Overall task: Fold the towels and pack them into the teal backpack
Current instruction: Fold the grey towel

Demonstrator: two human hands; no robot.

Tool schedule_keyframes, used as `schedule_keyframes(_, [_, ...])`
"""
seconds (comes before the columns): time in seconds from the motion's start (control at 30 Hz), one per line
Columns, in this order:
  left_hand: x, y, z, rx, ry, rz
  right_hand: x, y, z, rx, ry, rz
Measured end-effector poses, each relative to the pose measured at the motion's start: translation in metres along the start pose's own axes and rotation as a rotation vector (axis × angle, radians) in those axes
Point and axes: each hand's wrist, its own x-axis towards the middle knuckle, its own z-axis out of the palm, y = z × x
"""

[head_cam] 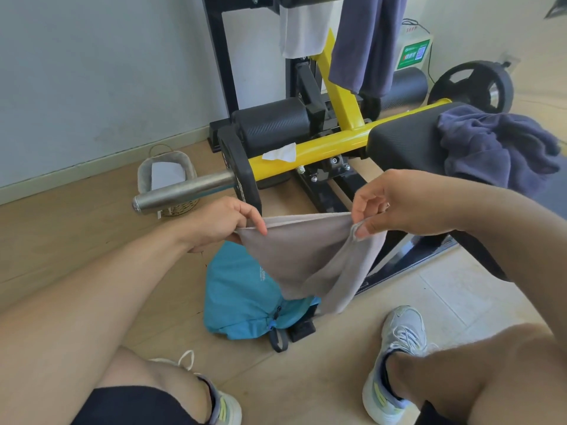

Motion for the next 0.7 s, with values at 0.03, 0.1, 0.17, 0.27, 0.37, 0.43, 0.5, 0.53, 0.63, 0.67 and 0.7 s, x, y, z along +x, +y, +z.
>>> schedule_keyframes(0.03, [-0.001,0.002,0.000,-0.022,-0.006,0.006,0.001,0.003,-0.001,-0.002,0.004,0.010])
schedule_keyframes(0.1, [-0.003,0.005,0.001,-0.018,-0.016,0.016,0.004,0.009,-0.003,-0.006,0.001,0.019])
schedule_keyframes(0.17, [-0.005,0.008,0.001,0.017,-0.034,0.021,0.005,0.014,-0.005,0.000,-0.008,0.014])
schedule_keyframes(0.27, [-0.007,0.010,-0.002,0.119,-0.036,-0.001,0.005,0.019,-0.005,0.052,-0.055,0.001])
schedule_keyframes(0.37, [-0.008,0.013,-0.005,0.315,0.023,-0.020,0.007,0.022,-0.002,0.095,-0.113,-0.011])
schedule_keyframes(0.43, [-0.008,0.015,-0.004,0.259,0.034,-0.037,0.008,0.024,-0.001,0.098,-0.107,-0.013])
schedule_keyframes(0.5, [-0.009,0.014,-0.002,0.067,0.009,-0.082,0.009,0.026,-0.001,0.091,-0.064,-0.009])
schedule_keyframes(0.53, [-0.010,0.013,-0.001,-0.024,-0.026,-0.090,0.009,0.027,-0.002,0.084,-0.039,-0.005])
schedule_keyframes(0.63, [-0.012,0.011,0.000,0.104,-0.060,-0.003,0.009,0.029,-0.001,0.057,-0.002,0.004])
schedule_keyframes(0.67, [-0.012,0.010,0.002,0.137,-0.010,0.018,0.010,0.029,0.000,0.047,0.000,0.006])
schedule_keyframes(0.7, [-0.011,0.011,0.005,0.130,0.043,0.025,0.011,0.029,0.001,0.036,-0.002,0.008])
